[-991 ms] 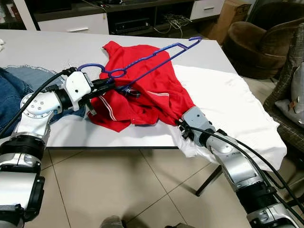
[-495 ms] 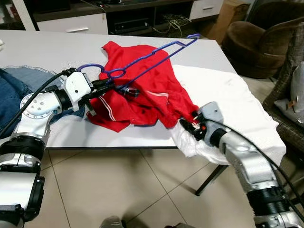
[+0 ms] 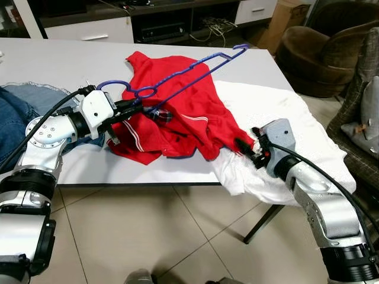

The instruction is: Hang hanger

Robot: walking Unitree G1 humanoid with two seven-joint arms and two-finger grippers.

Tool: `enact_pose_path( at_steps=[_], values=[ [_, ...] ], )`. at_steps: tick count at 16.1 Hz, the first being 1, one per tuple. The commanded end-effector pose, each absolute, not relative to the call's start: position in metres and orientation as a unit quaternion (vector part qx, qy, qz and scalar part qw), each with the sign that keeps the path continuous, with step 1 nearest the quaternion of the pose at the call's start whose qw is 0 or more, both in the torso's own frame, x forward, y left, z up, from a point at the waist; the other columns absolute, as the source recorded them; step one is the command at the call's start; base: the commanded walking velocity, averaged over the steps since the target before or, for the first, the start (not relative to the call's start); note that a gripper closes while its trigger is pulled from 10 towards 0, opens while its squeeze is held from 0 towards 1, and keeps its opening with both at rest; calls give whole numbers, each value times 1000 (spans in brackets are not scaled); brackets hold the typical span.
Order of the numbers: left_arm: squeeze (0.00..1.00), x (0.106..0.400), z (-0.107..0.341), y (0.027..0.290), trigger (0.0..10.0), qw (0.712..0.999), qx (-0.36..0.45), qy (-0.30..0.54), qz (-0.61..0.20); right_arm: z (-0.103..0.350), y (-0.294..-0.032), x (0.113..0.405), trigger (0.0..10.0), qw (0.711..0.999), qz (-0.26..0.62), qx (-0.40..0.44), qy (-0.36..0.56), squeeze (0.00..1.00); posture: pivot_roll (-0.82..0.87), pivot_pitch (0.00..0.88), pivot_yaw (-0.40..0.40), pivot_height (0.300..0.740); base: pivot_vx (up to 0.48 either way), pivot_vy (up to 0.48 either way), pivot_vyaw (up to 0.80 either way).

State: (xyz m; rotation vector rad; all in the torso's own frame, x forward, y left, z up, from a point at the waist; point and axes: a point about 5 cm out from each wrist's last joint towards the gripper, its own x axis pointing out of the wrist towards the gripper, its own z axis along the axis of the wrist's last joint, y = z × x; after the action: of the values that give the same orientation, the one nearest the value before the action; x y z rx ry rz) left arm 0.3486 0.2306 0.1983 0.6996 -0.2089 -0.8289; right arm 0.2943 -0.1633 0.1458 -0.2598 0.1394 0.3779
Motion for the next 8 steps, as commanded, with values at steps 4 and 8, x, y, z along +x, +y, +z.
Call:
enact_pose_path(
  at_steps=[4, 8],
  values=[
    [0, 352, 208, 229, 0, 848, 337, -115, -392, 145, -160, 286, 10000, 976, 185, -101, 59, 1000, 37, 42, -22, 740, 0, 0, 0],
    [0, 352, 209, 227, 0, 847, 338, -115, -395, 138, -132, 271, 10000, 956, 279, -57, 75, 1000, 38, 44, -19, 740, 0, 0, 0]
  ],
)
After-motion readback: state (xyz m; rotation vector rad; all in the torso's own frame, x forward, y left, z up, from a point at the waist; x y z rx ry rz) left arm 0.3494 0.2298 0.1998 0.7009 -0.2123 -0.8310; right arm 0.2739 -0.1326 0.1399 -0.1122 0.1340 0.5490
